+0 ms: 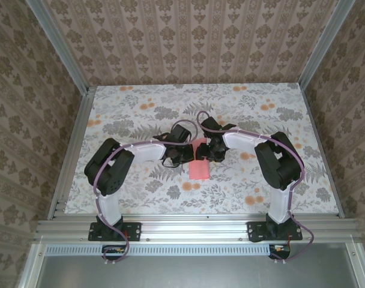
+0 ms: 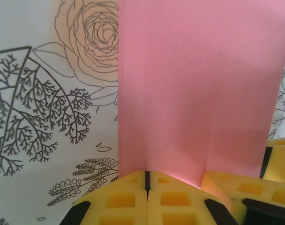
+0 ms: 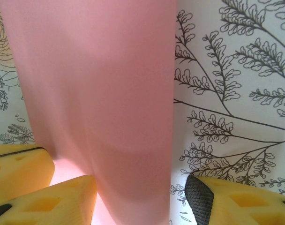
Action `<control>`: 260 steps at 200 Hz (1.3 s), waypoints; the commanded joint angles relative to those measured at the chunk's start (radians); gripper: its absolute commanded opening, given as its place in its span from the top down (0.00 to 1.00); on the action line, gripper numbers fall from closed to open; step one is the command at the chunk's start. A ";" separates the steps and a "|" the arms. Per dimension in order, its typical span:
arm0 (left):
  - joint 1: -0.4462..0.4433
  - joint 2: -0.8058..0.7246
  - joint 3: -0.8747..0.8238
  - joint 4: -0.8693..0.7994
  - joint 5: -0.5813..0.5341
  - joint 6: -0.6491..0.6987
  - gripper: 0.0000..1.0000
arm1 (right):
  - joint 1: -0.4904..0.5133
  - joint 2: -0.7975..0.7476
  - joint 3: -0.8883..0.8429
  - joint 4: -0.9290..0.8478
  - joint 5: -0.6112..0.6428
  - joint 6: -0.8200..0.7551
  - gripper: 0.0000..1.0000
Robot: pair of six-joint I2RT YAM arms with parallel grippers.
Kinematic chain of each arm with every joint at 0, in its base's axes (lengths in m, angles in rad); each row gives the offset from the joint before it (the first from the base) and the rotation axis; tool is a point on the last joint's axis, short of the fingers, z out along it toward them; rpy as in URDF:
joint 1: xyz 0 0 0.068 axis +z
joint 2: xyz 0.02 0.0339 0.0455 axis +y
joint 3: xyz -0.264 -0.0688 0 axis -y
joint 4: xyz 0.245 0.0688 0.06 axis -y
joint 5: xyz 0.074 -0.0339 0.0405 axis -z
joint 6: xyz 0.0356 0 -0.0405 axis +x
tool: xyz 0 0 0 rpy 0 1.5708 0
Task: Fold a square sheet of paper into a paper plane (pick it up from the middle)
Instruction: Hold the square sheet of paper at the center of the table, then fold the square sheet of paper in half at the center of the table.
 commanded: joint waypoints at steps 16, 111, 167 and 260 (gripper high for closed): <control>-0.012 0.035 0.034 -0.090 -0.041 0.015 0.97 | -0.005 0.070 -0.039 -0.038 0.086 0.000 0.40; -0.017 0.057 0.050 -0.131 -0.065 0.027 0.98 | -0.020 -0.083 -0.037 -0.018 0.082 -0.019 0.34; -0.018 0.060 0.055 -0.136 -0.068 0.034 0.98 | -0.064 -0.233 -0.146 0.191 -0.145 -0.003 0.53; -0.018 0.065 0.062 -0.146 -0.071 0.041 0.98 | -0.086 -0.087 -0.184 0.336 -0.311 0.059 0.84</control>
